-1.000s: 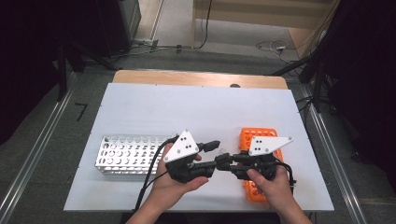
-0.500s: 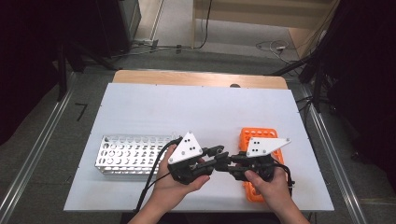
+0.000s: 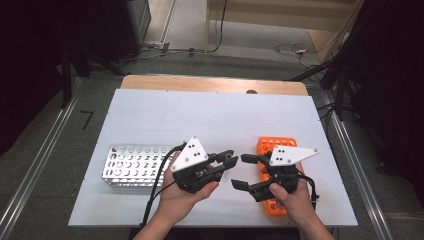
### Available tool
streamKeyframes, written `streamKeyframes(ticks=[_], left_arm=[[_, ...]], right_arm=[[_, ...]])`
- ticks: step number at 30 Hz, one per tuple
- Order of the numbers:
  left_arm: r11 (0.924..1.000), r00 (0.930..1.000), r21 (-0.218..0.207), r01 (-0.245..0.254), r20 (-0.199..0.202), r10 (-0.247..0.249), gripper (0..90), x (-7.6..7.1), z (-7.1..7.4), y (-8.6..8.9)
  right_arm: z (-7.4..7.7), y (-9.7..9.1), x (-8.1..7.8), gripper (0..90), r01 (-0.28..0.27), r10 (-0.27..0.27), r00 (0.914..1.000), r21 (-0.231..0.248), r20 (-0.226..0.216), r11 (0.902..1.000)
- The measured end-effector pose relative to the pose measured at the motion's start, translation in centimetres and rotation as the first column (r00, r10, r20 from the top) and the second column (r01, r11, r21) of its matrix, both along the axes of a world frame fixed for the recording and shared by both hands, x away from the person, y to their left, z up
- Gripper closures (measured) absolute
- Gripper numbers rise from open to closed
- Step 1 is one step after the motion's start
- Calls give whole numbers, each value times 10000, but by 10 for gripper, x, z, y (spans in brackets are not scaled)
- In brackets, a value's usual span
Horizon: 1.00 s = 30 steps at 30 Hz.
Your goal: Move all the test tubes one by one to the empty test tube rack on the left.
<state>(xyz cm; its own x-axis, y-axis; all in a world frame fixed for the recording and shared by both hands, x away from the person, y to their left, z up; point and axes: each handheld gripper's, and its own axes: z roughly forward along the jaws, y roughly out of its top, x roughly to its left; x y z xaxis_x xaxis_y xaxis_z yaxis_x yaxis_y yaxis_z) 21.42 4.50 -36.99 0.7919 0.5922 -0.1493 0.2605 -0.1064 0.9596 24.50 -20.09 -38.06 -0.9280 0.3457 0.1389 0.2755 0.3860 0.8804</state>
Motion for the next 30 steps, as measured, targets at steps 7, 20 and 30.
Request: streamKeyframes(ticks=[7,20,30], left_arm=[[9988,9988,-87,-482,34,483,757,6,2,15],[9877,9874,-175,-1556,270,1560,757,19,6,53],[9712,9704,-392,-2352,468,2369,757,32,8,89]], right_arm=[[6,-17,3,0,801,-808,9967,483,120,9956],[2,-66,19,0,2511,-2529,9665,427,439,9670],[-6,-104,29,0,3519,-3535,9350,511,269,9346]])
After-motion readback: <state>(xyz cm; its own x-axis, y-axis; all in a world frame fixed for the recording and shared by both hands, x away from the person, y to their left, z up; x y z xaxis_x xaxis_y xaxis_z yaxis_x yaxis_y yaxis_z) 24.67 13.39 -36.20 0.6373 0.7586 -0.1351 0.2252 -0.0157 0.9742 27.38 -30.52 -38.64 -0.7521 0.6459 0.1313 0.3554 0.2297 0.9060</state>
